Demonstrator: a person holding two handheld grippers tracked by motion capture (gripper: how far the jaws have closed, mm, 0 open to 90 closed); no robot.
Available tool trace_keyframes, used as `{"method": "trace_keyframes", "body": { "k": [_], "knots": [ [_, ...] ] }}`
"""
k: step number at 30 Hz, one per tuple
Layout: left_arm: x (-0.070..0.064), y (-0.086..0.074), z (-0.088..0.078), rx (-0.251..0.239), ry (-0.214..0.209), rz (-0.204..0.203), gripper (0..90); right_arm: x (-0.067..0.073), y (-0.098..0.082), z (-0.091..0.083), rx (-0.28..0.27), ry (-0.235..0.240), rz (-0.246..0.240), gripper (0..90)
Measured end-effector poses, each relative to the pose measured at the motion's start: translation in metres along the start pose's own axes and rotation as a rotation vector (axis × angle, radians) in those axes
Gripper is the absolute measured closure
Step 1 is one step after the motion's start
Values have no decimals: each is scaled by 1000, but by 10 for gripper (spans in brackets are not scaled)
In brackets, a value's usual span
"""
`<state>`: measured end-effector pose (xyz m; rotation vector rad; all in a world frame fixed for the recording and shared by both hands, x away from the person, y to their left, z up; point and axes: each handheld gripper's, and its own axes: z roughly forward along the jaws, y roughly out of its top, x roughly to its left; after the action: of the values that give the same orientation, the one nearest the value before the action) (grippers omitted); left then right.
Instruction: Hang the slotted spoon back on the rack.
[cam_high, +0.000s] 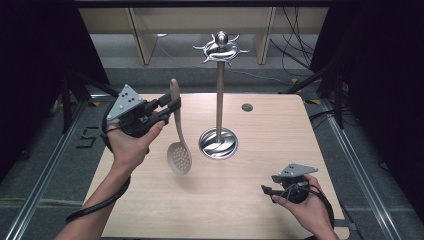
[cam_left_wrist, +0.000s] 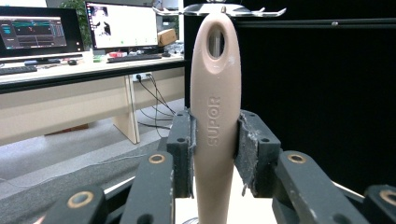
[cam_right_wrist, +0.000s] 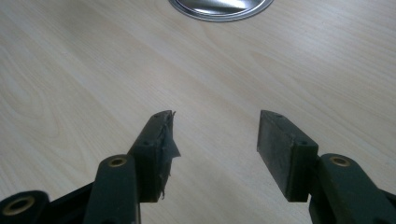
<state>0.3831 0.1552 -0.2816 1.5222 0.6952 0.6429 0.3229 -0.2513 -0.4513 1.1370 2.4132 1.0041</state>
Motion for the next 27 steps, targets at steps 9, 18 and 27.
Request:
{"method": "trace_keyframes", "body": {
  "k": [9, 18, 27],
  "knots": [
    [-1, 3, 7, 1, -3, -4, 677, 0, 0, 0, -11, -2, 6, 464],
    [-3, 9, 13, 14, -3, -13, 677, 0, 0, -1, -12, -4, 7, 463],
    [-3, 13, 23, 17, -3, 9, 677, 0, 0, -1, -14, -4, 7, 463]
  ]
}}
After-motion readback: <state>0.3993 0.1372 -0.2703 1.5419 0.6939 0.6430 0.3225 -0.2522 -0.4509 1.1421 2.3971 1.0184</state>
